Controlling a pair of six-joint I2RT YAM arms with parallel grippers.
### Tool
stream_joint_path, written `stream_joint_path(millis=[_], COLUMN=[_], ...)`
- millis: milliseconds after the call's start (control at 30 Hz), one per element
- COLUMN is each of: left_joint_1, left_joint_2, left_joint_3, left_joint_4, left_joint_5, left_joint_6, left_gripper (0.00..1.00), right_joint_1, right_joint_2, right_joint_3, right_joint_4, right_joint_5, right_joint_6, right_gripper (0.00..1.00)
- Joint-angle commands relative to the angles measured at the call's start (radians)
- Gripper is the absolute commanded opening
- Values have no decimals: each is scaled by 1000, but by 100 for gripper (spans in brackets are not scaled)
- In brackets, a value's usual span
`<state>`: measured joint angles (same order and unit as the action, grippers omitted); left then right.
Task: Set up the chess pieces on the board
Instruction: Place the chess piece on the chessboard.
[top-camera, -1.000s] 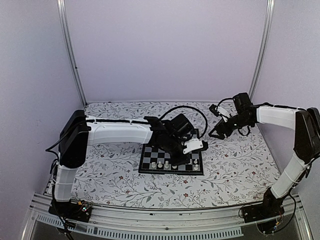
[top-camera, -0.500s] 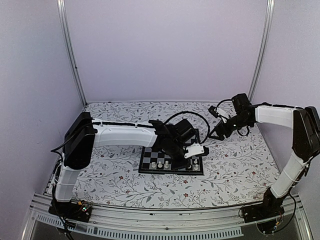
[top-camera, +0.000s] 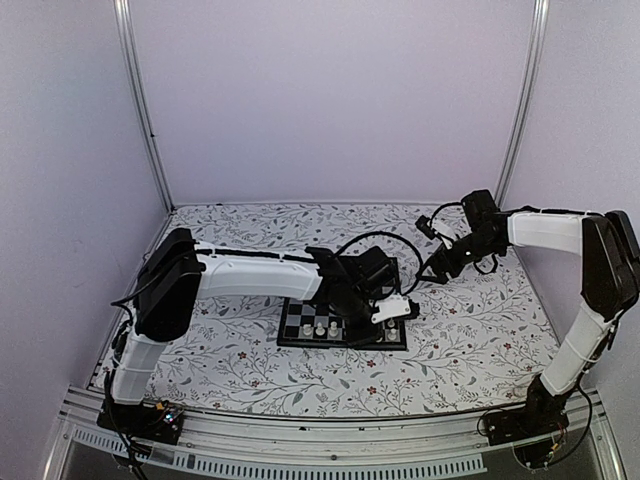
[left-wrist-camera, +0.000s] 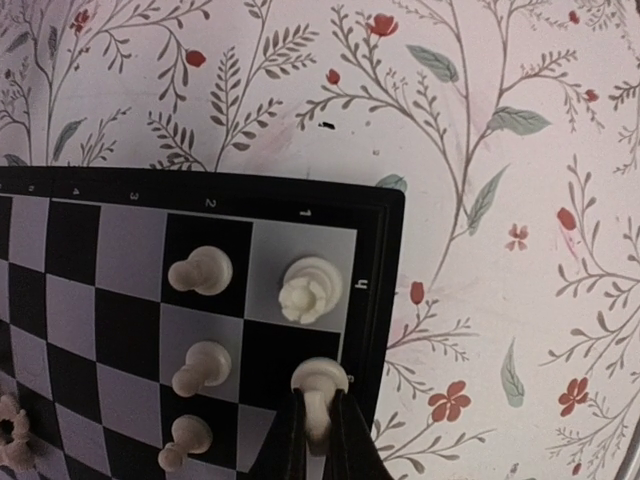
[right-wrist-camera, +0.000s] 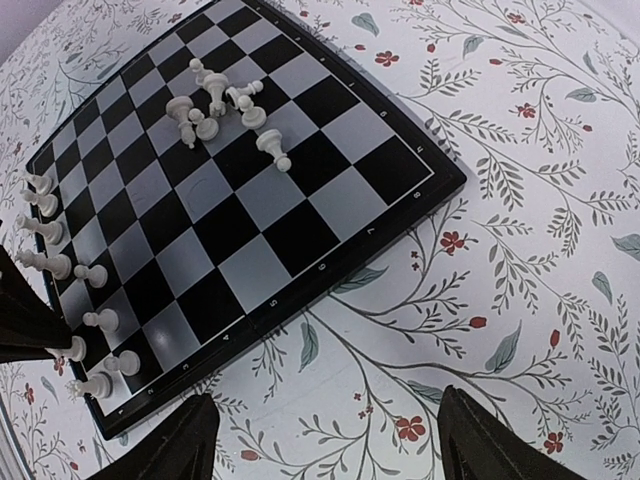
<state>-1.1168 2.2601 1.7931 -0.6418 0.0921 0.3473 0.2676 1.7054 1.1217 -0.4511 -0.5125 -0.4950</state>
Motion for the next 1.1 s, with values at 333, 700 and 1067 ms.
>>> stream_joint_path(millis=[333,700,1067], left_joint_1=[-15,-19,-18], left_joint_2=[23,-3,-321], left_joint_3=[44,46,-25], left_joint_4=[-11,-10,81], left_joint_5=[-66,-52,-173], left_joint_6=[-28,-40,-21], left_gripper=[13,27,32], right_joint_1=[0,0,0], right_joint_2=[29,31,-94], right_joint_3=[37,39,167], right_joint_4=[-24,-33,-37], right_joint_5=[-36,-44,122], right_joint_6=[-13,-13,-13], right_gripper=[79,81,81])
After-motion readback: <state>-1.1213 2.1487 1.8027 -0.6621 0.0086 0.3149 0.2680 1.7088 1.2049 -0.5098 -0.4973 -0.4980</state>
